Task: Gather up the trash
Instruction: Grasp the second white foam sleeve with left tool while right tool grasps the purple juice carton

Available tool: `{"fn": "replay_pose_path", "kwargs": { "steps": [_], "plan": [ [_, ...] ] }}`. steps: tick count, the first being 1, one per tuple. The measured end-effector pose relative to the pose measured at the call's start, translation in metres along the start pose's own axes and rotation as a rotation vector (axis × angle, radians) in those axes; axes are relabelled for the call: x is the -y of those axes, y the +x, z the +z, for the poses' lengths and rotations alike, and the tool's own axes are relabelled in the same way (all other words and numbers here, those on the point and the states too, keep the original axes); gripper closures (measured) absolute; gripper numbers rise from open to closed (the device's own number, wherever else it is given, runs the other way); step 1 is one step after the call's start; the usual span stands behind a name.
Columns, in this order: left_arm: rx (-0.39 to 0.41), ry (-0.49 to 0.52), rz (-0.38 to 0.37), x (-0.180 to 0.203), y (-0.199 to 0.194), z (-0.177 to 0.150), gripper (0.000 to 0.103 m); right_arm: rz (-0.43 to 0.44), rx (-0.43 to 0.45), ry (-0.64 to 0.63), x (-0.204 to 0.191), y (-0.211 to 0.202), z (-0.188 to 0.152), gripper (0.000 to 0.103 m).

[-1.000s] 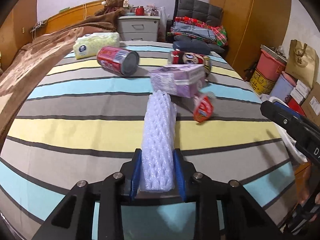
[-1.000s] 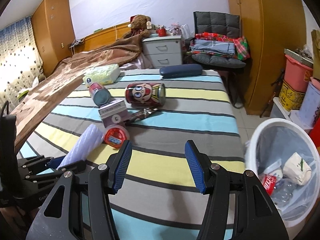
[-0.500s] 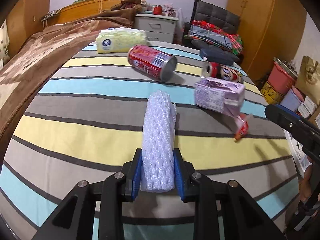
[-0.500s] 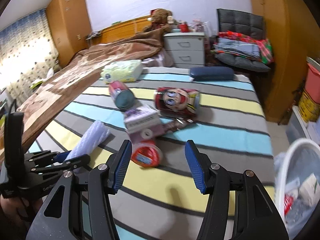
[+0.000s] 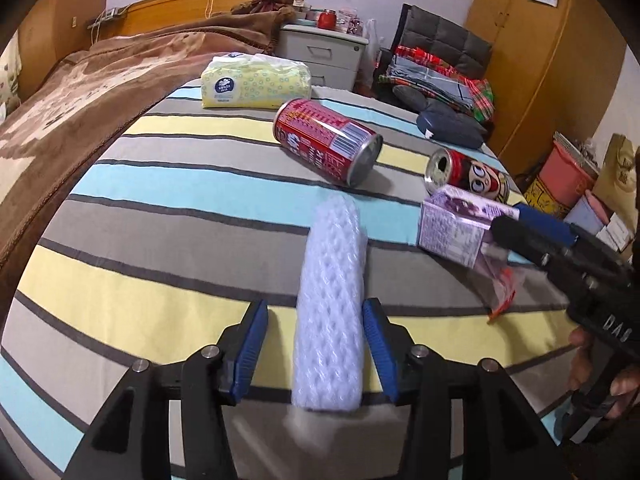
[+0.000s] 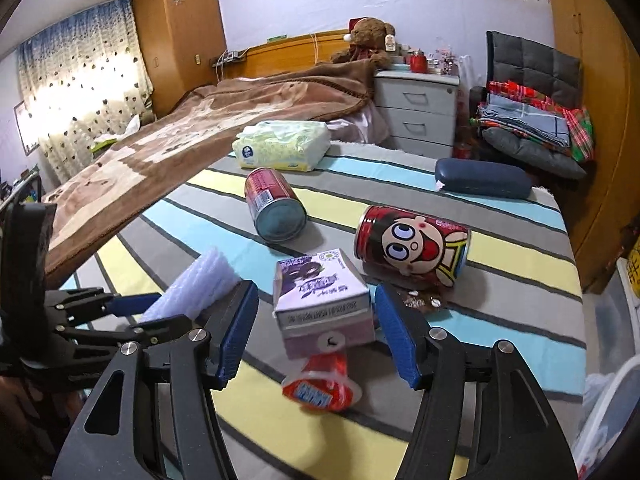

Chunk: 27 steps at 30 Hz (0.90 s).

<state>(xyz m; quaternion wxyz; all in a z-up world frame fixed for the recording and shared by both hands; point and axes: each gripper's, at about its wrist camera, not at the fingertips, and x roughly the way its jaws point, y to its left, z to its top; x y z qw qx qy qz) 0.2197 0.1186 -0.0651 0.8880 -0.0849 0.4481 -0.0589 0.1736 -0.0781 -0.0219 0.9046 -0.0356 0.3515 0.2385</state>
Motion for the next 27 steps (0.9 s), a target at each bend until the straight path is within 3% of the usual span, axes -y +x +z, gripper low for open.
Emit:
{"fn": "replay_pose_path", "kwargs": {
  "steps": [2, 10, 18, 27],
  "plan": [
    [-0.001, 0.007, 0.002, 0.000, 0.002, 0.005, 0.040, -0.005, -0.018, -0.024, -0.001, 0.004, 0.000, 0.041],
    [-0.018, 0.048, 0.006, 0.005, 0.013, 0.013, 0.040, -0.031, -0.062, -0.070, -0.002, 0.009, 0.000, 0.041],
    [-0.023, 0.091, 0.016, 0.013, 0.014, 0.013, 0.072, -0.051, -0.070, -0.065, 0.003, 0.010, 0.001, 0.041],
    [0.003, 0.072, -0.011, 0.013, 0.005, 0.014, 0.075, -0.079, -0.066, -0.051, 0.004, 0.007, -0.001, 0.045]
  ]
}}
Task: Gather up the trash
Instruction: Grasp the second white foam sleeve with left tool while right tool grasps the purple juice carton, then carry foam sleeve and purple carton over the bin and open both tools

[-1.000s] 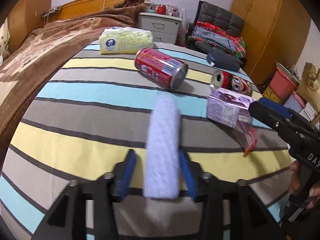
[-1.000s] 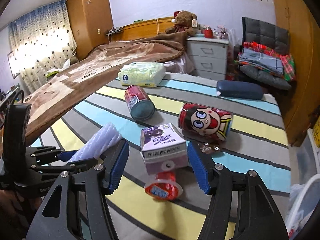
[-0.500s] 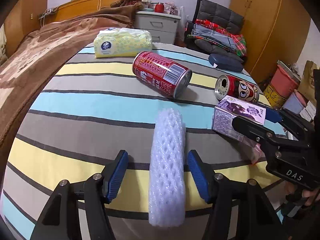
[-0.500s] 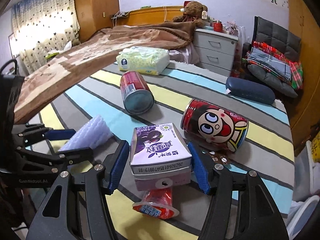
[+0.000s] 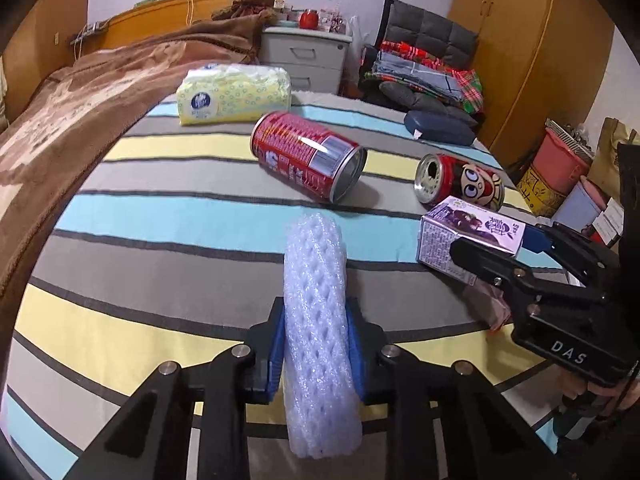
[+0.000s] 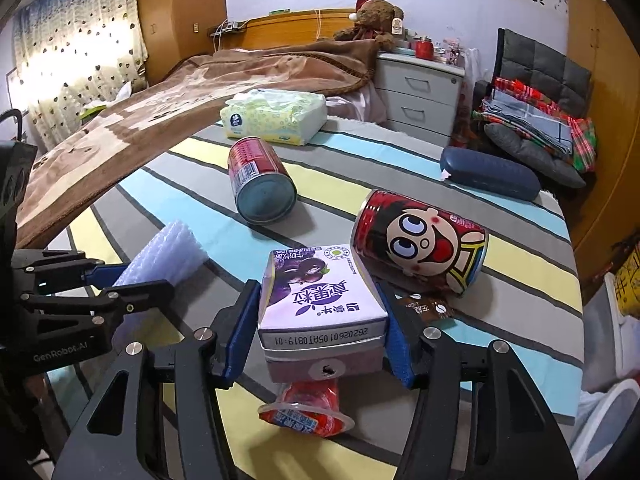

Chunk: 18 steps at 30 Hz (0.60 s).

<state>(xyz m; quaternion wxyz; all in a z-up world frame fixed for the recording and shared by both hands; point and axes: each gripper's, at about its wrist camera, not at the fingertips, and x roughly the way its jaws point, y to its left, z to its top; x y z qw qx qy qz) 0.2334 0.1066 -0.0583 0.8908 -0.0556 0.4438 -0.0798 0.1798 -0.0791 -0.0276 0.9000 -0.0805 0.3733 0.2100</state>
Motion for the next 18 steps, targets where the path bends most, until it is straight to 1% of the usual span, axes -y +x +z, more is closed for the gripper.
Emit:
{"fn": "replay_pose_path", "kwargs": {
  "steps": [3, 12, 18],
  "plan": [
    [0.015, -0.007, -0.019, 0.003, -0.008, 0.001, 0.075, 0.004, 0.021, 0.012, 0.001, -0.005, 0.000, 0.046],
    [0.063, 0.019, -0.044, 0.024, -0.032, 0.006, 0.075, 0.004, 0.079, 0.068, 0.011, -0.025, -0.001, 0.046],
    [0.087, 0.053, -0.061, 0.045, -0.046, 0.006, 0.075, -0.017, 0.113, 0.098, 0.016, -0.040, -0.005, 0.046]
  ]
}}
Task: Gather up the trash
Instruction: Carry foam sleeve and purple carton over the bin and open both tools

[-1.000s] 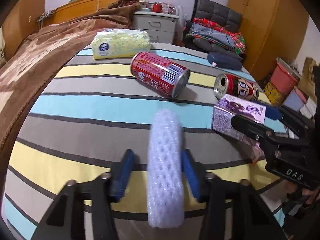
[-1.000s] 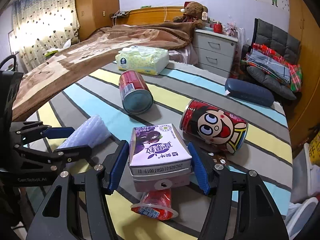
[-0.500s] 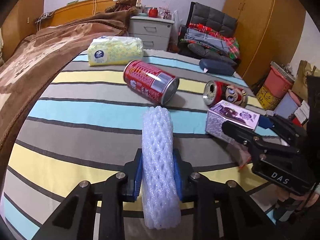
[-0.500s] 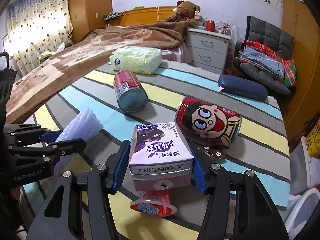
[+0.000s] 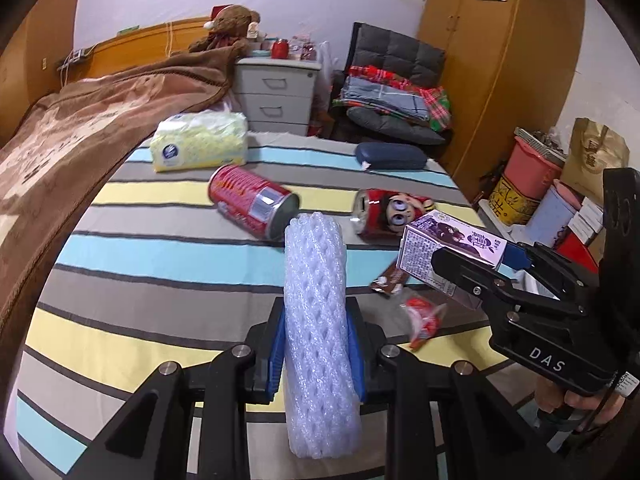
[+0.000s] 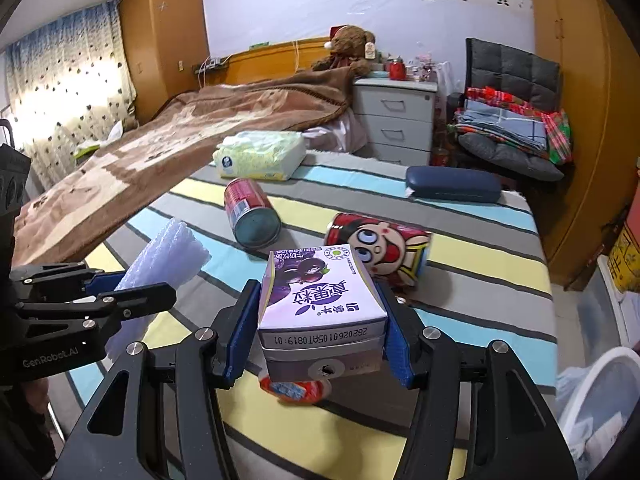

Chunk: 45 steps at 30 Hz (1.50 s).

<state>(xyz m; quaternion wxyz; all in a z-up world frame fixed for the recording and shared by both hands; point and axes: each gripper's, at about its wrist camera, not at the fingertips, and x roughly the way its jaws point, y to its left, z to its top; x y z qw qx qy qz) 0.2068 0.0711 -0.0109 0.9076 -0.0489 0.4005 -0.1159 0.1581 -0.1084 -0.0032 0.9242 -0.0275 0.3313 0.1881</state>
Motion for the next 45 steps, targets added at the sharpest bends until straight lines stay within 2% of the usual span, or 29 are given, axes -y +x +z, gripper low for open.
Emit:
{"fn": "replay_pose_path", "kwargs": {
  "steps": [11, 24, 33, 38, 45],
  "plan": [
    [0.043, 0.071, -0.064, 0.052, -0.018, 0.005, 0.075, -0.063, 0.075, 0.063, 0.024, -0.037, -0.008, 0.045],
    [0.064, 0.185, -0.153, 0.139, -0.021, 0.010, 0.075, -0.204, 0.130, 0.157, 0.074, -0.081, -0.028, 0.045],
    [0.049, 0.278, -0.240, 0.209, -0.012, 0.008, 0.075, -0.318, 0.148, 0.224, 0.108, -0.114, -0.047, 0.045],
    [0.028, 0.317, -0.293, 0.247, -0.003, 0.004, 0.075, -0.391, 0.138, 0.279, 0.131, -0.128, -0.061, 0.045],
    [-0.024, 0.351, -0.344, 0.288, 0.017, -0.005, 0.075, -0.450, 0.106, 0.326, 0.148, -0.140, -0.081, 0.045]
  ]
}}
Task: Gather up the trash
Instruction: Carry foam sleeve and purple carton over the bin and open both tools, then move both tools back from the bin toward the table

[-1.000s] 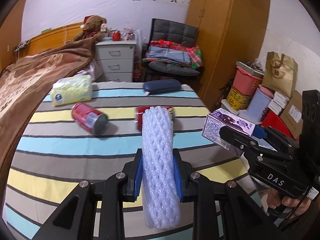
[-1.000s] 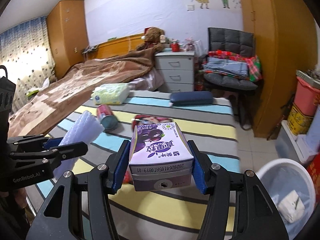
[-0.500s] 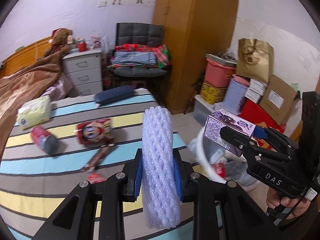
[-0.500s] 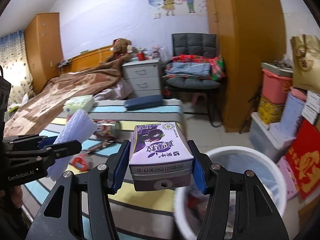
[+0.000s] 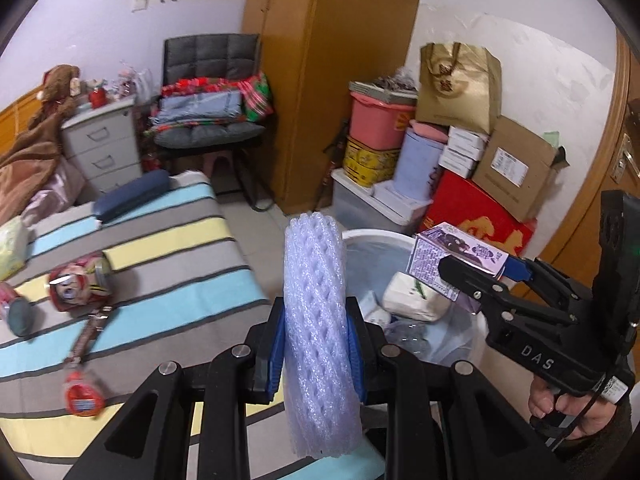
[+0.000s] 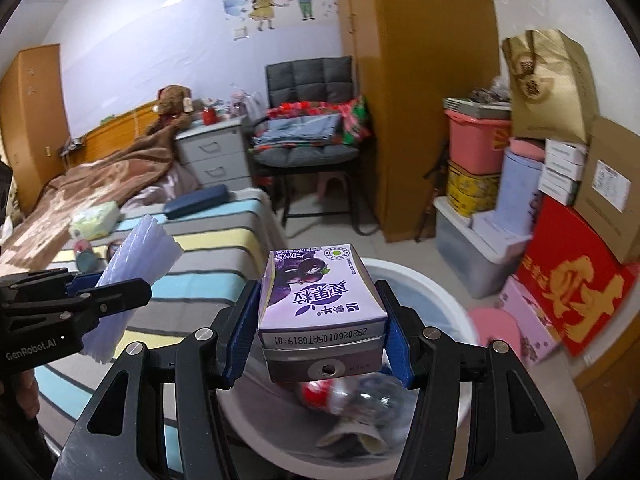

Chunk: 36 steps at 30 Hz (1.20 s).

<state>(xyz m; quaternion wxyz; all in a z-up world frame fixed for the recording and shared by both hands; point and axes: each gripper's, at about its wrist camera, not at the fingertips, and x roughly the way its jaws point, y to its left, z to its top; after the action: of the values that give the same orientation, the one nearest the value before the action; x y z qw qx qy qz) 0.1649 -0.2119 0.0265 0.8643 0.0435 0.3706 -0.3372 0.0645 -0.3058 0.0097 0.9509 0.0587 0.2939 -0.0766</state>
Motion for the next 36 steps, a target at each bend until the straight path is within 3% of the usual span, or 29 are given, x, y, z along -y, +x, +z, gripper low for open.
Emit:
{"fn": "replay_pose_path", "kwargs": {
  "steps": [5, 8, 17, 19, 21, 22, 26, 36],
  "plan": [
    [-0.039, 0.036, -0.020, 0.022, 0.023, -0.002, 0.075, -0.043, -0.042, 0.021, 0.015, 0.007, -0.009, 0.045],
    [-0.050, 0.062, 0.006, 0.031, 0.033, -0.005, 0.075, -0.055, -0.069, 0.034, 0.024, 0.009, -0.015, 0.045],
    [-0.082, 0.049, -0.004, 0.037, 0.054, -0.005, 0.075, -0.060, -0.109, 0.052, 0.037, 0.017, -0.020, 0.045],
    [-0.081, 0.046, -0.005, 0.037, 0.054, -0.005, 0.070, -0.063, -0.117, 0.058, 0.038, 0.020, -0.022, 0.045],
    [-0.076, 0.048, 0.001, 0.036, 0.054, -0.005, 0.050, -0.074, -0.120, 0.063, 0.040, 0.021, -0.023, 0.044],
    [-0.073, 0.043, 0.001, 0.036, 0.053, -0.005, 0.048, -0.078, -0.121, 0.066, 0.040, 0.021, -0.023, 0.044],
    [-0.068, 0.035, 0.011, 0.032, 0.052, -0.004, 0.047, -0.079, -0.110, 0.075, 0.042, 0.018, -0.022, 0.038],
    [-0.043, 0.009, 0.012, 0.020, 0.035, -0.004, 0.047, -0.085, -0.080, 0.074, 0.034, 0.013, -0.017, 0.038]
  ]
}}
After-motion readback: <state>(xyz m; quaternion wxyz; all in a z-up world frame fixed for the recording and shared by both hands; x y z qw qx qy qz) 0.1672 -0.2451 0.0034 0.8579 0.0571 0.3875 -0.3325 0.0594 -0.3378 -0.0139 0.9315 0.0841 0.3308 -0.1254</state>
